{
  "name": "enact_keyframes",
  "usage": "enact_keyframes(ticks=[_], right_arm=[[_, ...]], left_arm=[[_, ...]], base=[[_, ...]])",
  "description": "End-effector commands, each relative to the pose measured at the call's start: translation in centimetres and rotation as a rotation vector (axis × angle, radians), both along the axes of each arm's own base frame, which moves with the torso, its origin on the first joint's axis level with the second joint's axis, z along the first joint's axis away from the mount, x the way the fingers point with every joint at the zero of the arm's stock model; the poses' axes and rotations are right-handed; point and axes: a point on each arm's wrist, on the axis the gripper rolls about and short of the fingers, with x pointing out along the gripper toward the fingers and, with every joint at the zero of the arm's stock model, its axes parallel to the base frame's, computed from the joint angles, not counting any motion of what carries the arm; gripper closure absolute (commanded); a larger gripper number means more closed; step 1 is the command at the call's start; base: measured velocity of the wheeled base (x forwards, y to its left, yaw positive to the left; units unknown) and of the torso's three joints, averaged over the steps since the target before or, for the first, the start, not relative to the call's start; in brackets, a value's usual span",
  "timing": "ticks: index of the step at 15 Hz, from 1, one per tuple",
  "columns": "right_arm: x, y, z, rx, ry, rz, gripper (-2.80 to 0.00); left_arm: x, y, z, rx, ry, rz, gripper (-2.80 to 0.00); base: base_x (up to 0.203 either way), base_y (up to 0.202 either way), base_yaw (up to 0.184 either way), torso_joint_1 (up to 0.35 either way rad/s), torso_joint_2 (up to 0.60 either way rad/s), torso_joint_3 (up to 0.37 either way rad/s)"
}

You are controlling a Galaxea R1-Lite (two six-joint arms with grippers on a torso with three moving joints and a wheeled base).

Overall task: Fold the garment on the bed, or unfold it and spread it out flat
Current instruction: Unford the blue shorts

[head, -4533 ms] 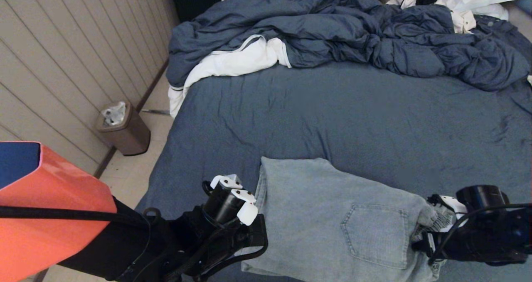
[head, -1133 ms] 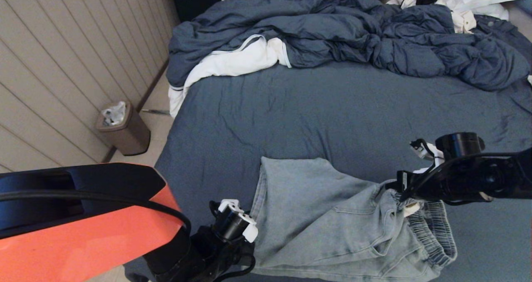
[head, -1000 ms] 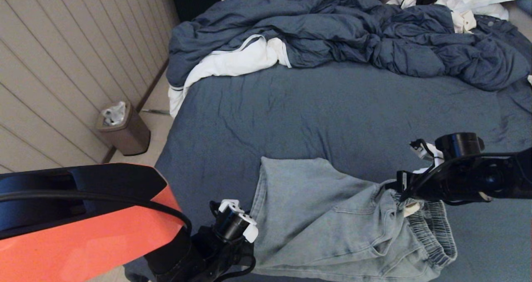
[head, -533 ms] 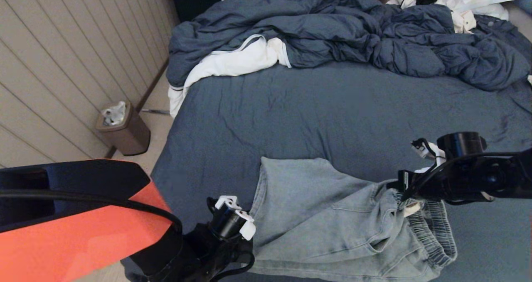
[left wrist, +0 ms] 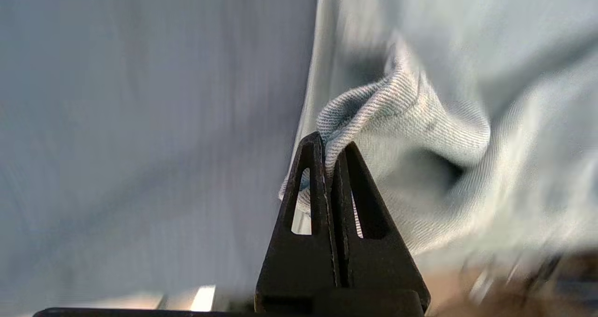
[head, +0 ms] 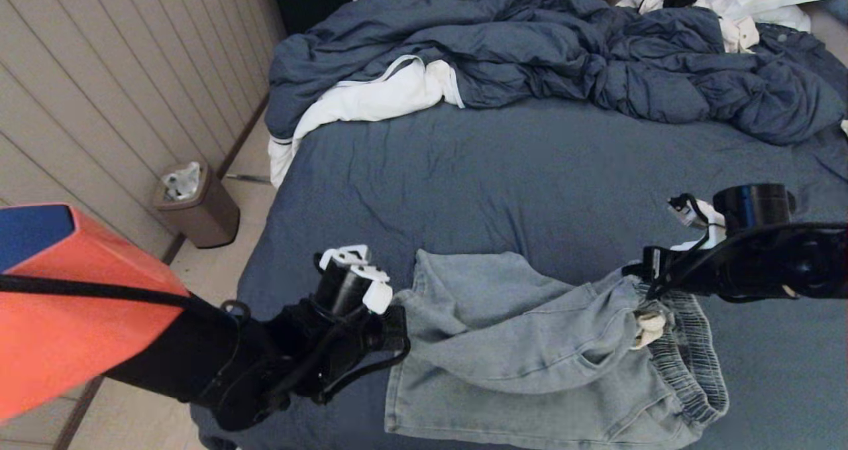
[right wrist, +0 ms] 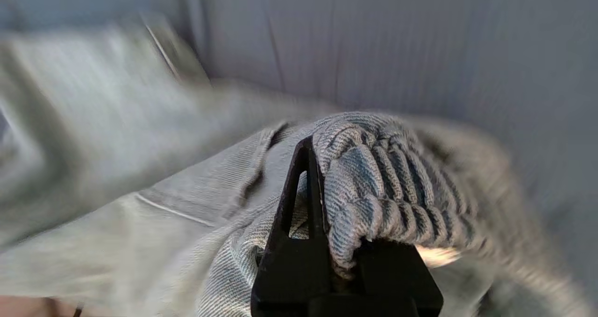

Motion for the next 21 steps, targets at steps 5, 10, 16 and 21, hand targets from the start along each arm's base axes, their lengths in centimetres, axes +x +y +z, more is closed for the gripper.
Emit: enact_keyframes(ticks=[5, 10, 16, 21], right_arm=[[1.7, -0.3, 6.0, -0.033, -0.209, -0.055, 0.0], [1.5, -0.6, 5.8, -0.065, -0.208, -0.15, 0.0], [1.0, -1.4, 4.2, -0.104, -0.24, -0.233, 0.0], [1.4, -2.5, 4.7, -0.109, -0.326, -0.345, 0.0]], left_arm=[[6.1, -0.4, 9.0, -0.164, -0.192, 0.1, 0.0], [9.8, -2.7, 9.9, -0.204, -0.27, 0.134, 0.0], [13.2, -5.4, 9.3, -0.244, -0.345, 0.182, 0.0], [14.6, -6.6, 9.7, -0.253, -0.406, 0.165, 0.0]], base=[[0.0, 0.0, 0.0, 0.0, 0.0, 0.0], [0.0, 0.0, 0.0, 0.0, 0.0, 0.0], [0.0, 0.0, 0.0, 0.0, 0.0, 0.0], [0.0, 0.0, 0.0, 0.0, 0.0, 0.0]])
